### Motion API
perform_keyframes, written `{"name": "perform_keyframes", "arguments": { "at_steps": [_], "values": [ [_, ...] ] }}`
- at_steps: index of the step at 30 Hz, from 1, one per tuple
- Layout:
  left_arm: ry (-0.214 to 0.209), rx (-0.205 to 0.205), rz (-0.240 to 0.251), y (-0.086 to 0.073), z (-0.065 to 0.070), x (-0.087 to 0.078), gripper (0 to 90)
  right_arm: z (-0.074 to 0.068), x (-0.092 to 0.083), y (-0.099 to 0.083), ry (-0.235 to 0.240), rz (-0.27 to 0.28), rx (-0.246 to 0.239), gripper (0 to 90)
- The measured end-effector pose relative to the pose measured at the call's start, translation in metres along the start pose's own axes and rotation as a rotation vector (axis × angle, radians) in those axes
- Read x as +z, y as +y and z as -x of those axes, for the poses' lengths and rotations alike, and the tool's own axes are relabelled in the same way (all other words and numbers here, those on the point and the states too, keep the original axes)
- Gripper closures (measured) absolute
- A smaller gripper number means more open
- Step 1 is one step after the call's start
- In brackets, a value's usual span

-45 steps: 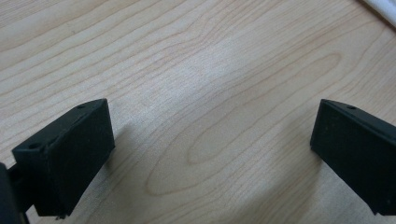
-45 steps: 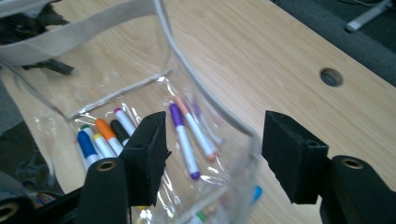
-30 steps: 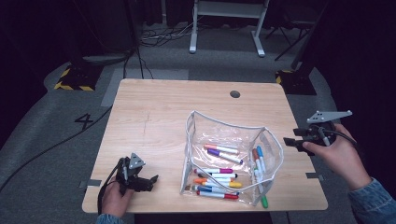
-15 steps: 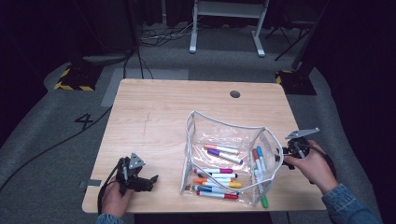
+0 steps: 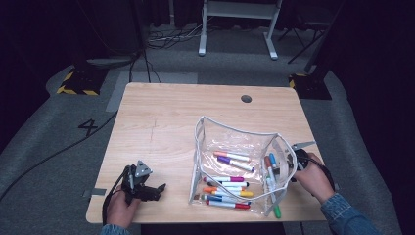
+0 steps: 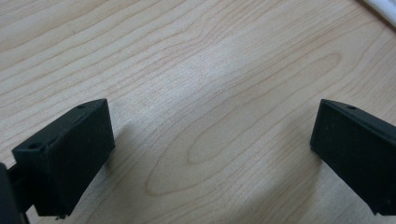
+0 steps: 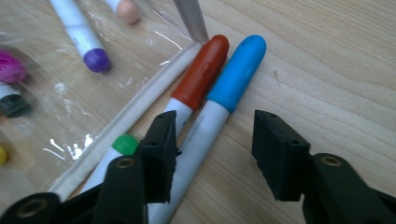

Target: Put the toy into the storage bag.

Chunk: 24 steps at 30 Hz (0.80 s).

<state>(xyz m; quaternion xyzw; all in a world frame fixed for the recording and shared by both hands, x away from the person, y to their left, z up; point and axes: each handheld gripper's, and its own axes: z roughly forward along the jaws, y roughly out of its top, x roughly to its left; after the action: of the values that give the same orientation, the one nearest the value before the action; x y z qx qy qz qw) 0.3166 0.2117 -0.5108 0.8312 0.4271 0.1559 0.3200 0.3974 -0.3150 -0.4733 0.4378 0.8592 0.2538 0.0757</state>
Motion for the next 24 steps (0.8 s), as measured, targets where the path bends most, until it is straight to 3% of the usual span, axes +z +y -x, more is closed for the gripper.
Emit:
{"name": "perform_keyframes", "arguments": {
  "at_steps": [6,9,15,24],
  "values": [
    [0.000,0.000,0.000,0.000,0.000,0.000,0.0,0.009,0.000,-0.003,-0.090,-0.021,0.046,75.6],
    [0.000,0.000,0.000,0.000,0.000,0.000,0.0,0.013,-0.002,-0.003,-0.121,-0.027,0.086,76.9],
    [0.000,0.002,-0.002,0.000,0.000,0.000,0.0,0.015,-0.013,-0.001,-0.093,0.002,0.097,77.0],
    [0.000,0.000,0.000,0.000,0.000,0.000,0.0,0.008,-0.068,0.015,-0.066,0.075,0.079,77.0]
  ]
}}
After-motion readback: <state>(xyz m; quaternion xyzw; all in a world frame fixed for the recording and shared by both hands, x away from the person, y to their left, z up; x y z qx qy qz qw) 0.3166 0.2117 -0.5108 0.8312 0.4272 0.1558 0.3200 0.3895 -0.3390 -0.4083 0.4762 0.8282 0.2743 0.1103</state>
